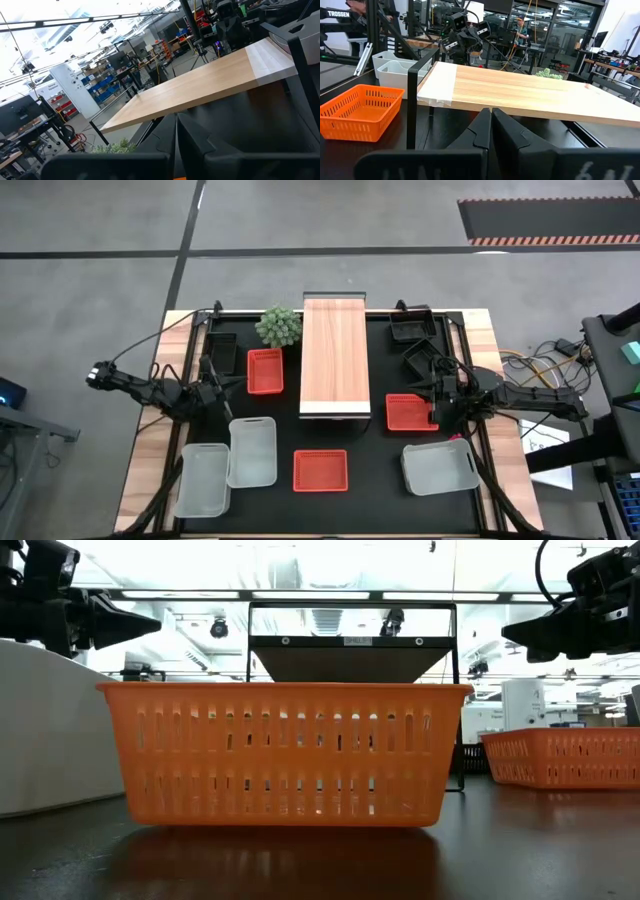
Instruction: Stack baskets on shelf by color
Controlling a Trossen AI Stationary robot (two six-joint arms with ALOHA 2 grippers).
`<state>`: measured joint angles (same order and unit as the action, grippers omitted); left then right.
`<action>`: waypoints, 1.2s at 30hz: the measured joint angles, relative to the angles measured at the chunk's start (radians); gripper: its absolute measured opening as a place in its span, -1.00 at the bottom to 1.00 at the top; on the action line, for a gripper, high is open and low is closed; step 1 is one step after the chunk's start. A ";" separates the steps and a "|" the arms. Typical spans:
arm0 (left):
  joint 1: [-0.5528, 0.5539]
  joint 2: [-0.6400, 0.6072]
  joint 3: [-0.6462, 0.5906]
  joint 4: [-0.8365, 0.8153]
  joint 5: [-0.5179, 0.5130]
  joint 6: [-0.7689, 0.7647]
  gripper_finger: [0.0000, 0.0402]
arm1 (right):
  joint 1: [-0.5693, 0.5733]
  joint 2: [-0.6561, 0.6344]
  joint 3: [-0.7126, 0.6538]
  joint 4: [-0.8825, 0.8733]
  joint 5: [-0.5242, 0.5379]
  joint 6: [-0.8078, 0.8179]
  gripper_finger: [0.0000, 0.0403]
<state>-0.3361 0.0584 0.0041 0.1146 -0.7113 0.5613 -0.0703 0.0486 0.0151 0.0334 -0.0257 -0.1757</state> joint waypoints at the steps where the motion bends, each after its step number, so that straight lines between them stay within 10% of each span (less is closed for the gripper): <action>1: 0.000 0.000 0.000 0.000 0.000 0.000 -0.99 | 0.000 0.000 0.000 0.000 0.000 0.000 -0.96; 36: 0.000 0.000 0.000 0.000 0.000 0.000 -0.99 | 0.000 0.000 0.000 0.001 0.049 -0.067 -0.96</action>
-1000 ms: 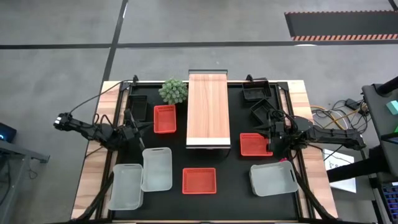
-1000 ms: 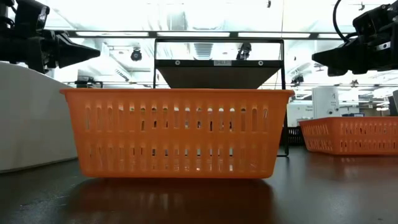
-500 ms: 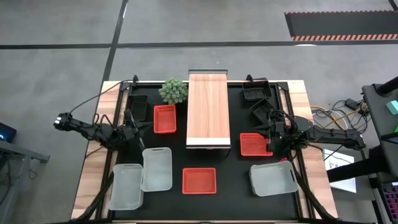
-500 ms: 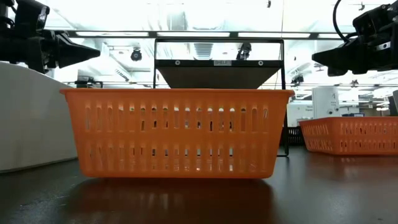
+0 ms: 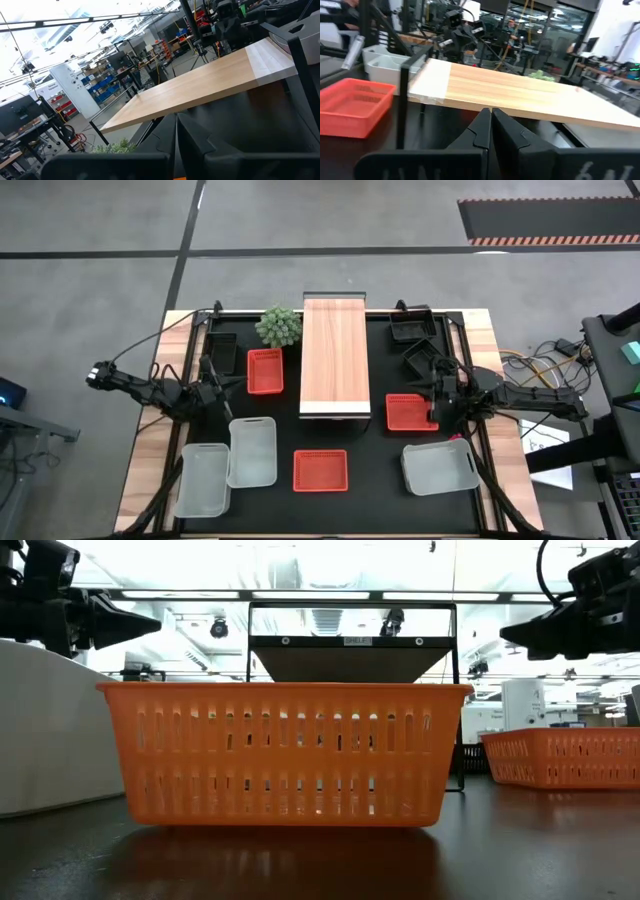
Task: Stack baskets on shelf by color
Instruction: Put the top orange bin on the shelf
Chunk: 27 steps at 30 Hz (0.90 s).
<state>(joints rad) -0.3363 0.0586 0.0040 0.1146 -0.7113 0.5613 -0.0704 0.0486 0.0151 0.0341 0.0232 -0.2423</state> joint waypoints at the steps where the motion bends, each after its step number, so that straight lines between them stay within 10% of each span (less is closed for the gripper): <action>1: 0.000 0.000 0.000 0.000 0.000 0.000 -0.99 | 0.000 0.000 0.000 0.000 0.014 -0.012 -0.96; 16: 0.000 0.000 0.000 0.030 0.000 -0.009 -0.99 | 0.001 0.000 0.000 0.001 0.058 0.092 -0.96; 23: 0.000 0.000 0.000 0.199 0.020 -0.533 -0.99 | -0.002 0.000 0.000 0.082 0.058 0.379 -0.96; 27: 0.000 0.004 0.000 0.270 0.083 -0.561 -0.99 | -0.002 0.000 0.000 0.167 0.047 0.361 -0.96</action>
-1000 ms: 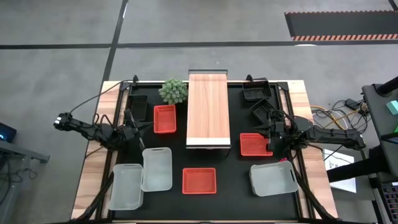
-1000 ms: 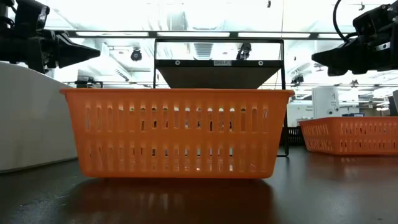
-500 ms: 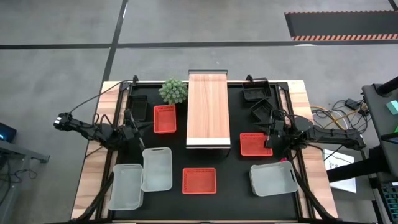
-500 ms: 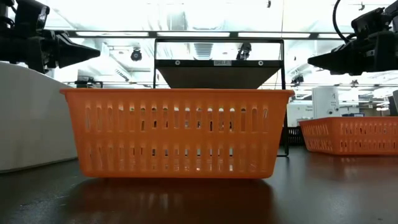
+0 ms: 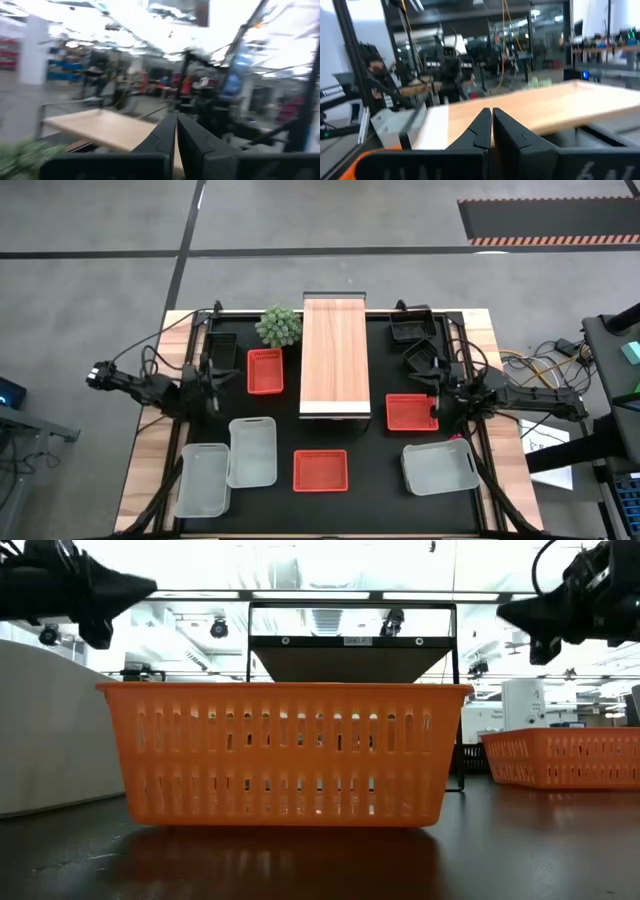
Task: Stack baskets on shelf by color
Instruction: Put the top orange bin on the shelf
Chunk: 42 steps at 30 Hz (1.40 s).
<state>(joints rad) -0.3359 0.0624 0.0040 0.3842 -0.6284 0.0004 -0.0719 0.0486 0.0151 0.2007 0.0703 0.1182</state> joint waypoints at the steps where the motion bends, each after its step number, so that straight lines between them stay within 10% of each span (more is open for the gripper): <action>1: 0.000 0.005 0.000 0.023 0.038 0.009 -0.99 | 0.000 0.000 0.000 0.024 0.000 -0.007 -0.96; 9: -0.001 0.062 0.000 0.345 0.370 0.083 -0.99 | 0.000 0.000 0.001 0.223 0.000 -0.025 -0.96; 25: 0.000 0.170 0.041 0.677 0.401 0.067 -0.99 | -0.001 0.006 0.001 0.225 0.088 -0.078 -0.96; 32: 0.000 0.254 0.132 0.675 0.440 0.297 -0.99 | 0.000 0.015 0.000 0.135 0.088 -0.282 -0.96; 42: 0.000 0.462 0.242 0.682 0.426 0.348 -0.99 | 0.000 0.047 0.000 0.379 0.148 -0.365 -0.95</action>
<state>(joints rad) -0.3355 0.5247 0.2463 1.0663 -0.2023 0.3481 -0.0723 0.0956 0.0151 0.5793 0.2180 -0.2465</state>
